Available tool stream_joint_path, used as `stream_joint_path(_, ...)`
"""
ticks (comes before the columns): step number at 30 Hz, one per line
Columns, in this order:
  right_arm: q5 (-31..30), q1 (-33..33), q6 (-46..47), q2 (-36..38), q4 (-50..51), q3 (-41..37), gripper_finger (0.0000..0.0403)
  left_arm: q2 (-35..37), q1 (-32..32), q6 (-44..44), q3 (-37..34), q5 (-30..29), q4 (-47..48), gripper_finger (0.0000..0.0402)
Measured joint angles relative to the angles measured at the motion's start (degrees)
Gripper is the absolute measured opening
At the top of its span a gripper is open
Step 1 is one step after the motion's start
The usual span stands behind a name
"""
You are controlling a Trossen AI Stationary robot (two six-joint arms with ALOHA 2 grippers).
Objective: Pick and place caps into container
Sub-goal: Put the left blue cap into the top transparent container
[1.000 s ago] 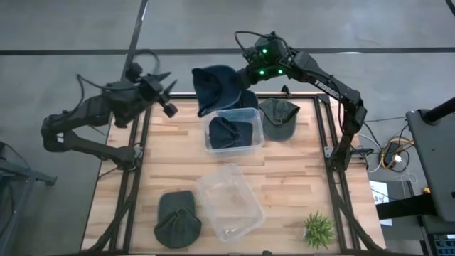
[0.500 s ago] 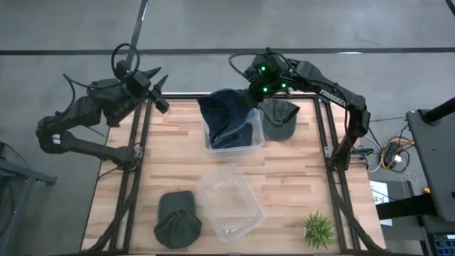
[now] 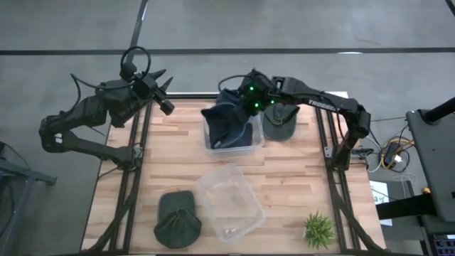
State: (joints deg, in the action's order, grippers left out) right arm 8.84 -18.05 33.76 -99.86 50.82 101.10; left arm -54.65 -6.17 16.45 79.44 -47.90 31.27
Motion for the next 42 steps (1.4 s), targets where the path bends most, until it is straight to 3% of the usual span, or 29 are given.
stream_joint_path(7, -1.65, 0.05, 1.2, 0.46, -4.16, -7.82, 0.0012, 0.02, 0.0, 0.0, 0.0, 0.0, 0.0, 0.0131)
stream_joint_path(12, -2.76, 0.1, 1.4, 0.46, -3.36, -12.94, 0.0037, 0.02, 0.0, -0.04, 0.0, 0.0, 0.0, 0.0131)
stream_joint_path(24, -5.86, 0.2, -0.22, 0.78, 6.74, -14.28, 0.0173, -0.15, 0.0, -0.46, 0.0, 0.0, 0.0, 0.0131)
stream_joint_path(30, -6.95, 0.16, -1.5, 4.57, 6.87, -11.68, 0.0215, -0.9, 0.0, -0.46, 0.0, 0.02, 0.04, 0.0131)
stream_joint_path(42, -8.63, 0.18, -24.77, 9.87, -4.64, -8.53, 0.0213, -2.61, -0.02, -0.48, 0.0, 0.04, 0.04, 0.0131)
